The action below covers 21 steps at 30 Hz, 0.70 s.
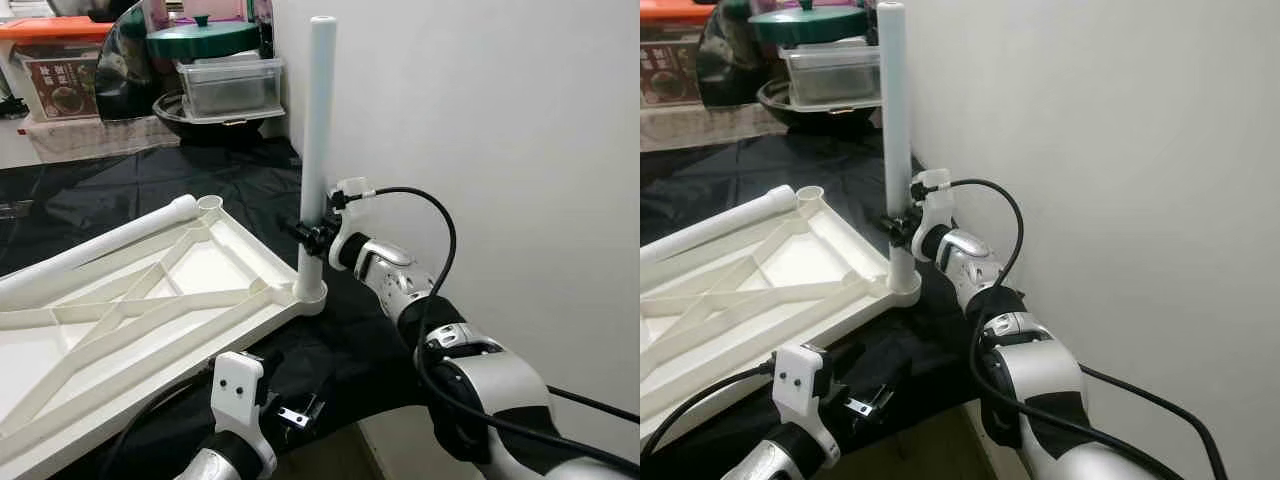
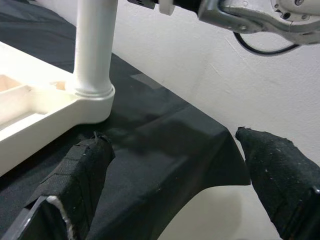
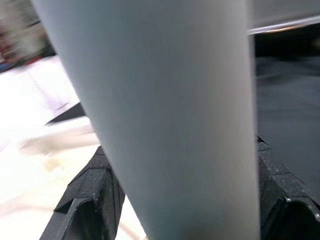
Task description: Building children table
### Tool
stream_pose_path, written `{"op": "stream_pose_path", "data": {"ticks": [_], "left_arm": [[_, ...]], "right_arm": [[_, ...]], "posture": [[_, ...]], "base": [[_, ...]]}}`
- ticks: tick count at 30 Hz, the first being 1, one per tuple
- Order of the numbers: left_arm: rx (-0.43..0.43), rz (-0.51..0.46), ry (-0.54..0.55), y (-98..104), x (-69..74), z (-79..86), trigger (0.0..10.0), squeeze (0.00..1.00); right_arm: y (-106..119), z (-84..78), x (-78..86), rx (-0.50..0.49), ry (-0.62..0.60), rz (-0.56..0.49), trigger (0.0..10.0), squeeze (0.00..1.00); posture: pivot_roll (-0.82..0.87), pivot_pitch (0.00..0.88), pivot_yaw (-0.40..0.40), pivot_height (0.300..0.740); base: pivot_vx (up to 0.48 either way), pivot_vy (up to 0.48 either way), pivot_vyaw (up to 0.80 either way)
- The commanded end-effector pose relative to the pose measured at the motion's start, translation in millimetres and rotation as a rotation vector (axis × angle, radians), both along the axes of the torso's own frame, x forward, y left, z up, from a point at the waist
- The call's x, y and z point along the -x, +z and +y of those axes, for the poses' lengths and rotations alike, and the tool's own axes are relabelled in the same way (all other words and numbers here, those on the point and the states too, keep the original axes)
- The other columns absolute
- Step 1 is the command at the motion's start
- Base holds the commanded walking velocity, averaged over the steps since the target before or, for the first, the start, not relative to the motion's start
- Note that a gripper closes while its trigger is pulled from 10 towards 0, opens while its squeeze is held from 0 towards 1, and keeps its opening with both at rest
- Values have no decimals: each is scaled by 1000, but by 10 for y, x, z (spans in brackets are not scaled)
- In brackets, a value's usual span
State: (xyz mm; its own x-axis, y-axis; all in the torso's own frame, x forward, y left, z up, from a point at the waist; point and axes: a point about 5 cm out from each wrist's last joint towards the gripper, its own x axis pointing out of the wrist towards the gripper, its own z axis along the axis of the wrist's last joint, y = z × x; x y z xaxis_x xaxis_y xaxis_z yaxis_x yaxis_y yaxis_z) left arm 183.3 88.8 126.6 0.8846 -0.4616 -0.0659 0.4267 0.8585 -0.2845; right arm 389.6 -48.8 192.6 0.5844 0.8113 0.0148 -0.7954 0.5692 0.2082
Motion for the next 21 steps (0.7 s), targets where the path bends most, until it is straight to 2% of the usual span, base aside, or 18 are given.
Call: {"op": "stream_pose_path", "data": {"ticks": [1,2,4,6,7,12,13,14,17,19,20,21], "left_arm": [[-15,10,-9,-38,0,-1,10000,0],[-12,9,-12,-34,5,-5,10000,0],[-12,9,-12,-34,5,-5,10000,0],[-8,9,-17,-26,19,-11,10000,0],[-6,9,-18,-25,24,-12,10000,0],[-6,13,-20,-33,34,-15,10000,0],[-6,13,-19,-36,34,-18,10000,0],[-6,13,-19,-36,34,-18,10000,0],[-5,11,-17,-34,30,-22,10000,0],[-4,11,-16,-34,28,-22,10000,0],[-7,12,-15,-40,27,-21,10000,0],[-7,12,-15,-40,27,-21,10000,0]], "right_arm": [[-22,124,119,26,235,-15,10000,0],[-13,139,183,48,371,-45,10000,0],[-13,139,183,48,371,-45,10000,0],[7,202,282,73,564,-74,10000,0],[20,233,306,77,608,-83,10000,0],[56,349,348,88,660,-118,10000,0],[53,383,330,99,612,-131,0,0],[53,383,330,99,612,-131,0,0],[43,411,206,146,361,-128,0,0],[44,404,181,155,313,-127,0,0],[29,332,100,178,166,-110,0,0],[29,332,100,178,166,-110,0,0]], "posture": [[25,0,-32,740],[33,0,-34,740],[33,0,-34,740],[42,0,-43,740],[42,0,-43,740],[39,0,-44,740],[39,0,-46,740],[39,0,-46,740],[37,0,-50,740],[37,0,-50,740],[36,0,-51,740],[36,0,-51,740]], "base": [[0,0,0],[0,0,0],[0,0,0],[0,0,0],[0,0,0],[0,0,0],[0,0,0],[0,0,0],[0,0,0],[0,0,0],[0,0,0],[0,0,0]]}}
